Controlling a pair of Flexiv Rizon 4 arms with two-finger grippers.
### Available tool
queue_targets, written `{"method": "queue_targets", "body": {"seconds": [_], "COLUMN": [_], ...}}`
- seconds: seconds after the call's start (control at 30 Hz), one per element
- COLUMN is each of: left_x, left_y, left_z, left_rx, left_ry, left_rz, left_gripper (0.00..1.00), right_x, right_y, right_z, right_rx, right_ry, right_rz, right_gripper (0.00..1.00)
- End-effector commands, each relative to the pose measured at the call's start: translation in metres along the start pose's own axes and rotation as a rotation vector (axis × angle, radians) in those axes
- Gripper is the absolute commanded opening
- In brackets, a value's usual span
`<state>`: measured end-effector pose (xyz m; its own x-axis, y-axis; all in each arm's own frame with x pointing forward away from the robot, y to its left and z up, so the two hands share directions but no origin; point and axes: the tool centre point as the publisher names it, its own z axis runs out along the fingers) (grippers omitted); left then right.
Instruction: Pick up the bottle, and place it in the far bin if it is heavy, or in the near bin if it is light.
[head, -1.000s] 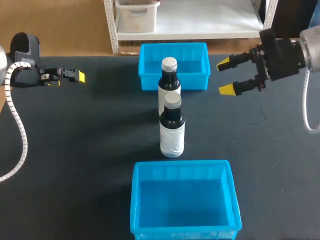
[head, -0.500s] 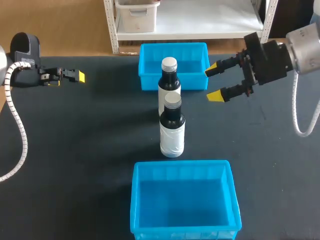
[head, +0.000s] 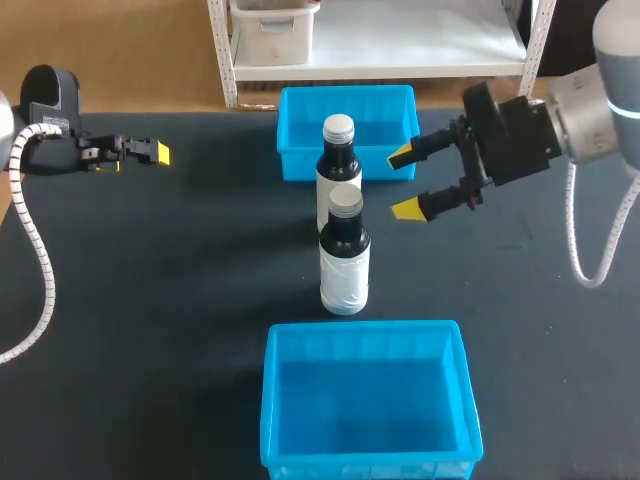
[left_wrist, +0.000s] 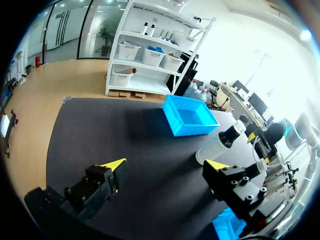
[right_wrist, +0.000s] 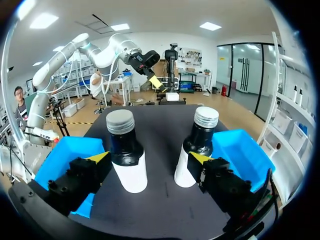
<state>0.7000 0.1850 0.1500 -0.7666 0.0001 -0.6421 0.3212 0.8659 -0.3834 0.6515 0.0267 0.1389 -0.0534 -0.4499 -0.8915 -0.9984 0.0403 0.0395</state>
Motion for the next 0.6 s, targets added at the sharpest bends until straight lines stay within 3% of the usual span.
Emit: {"method": "queue_targets", "body": {"seconds": [0.03,0.6], "left_x": [0.000,0.000], "left_y": [0.000,0.000], "left_z": [0.000,0.000], "left_rx": [0.000,0.000], "left_ry": [0.000,0.000], "left_rz": [0.000,0.000], "left_gripper": [1.00,1.00], "right_x": [-0.002,-0.009], "right_y": [-0.001,0.016], "right_z": [0.010,0.026], "right_rx": [-0.005,-0.029], "right_ry": [0.007,0.003], "right_rz": [-0.004,-0.009], "right_gripper": [1.00,1.00]}}
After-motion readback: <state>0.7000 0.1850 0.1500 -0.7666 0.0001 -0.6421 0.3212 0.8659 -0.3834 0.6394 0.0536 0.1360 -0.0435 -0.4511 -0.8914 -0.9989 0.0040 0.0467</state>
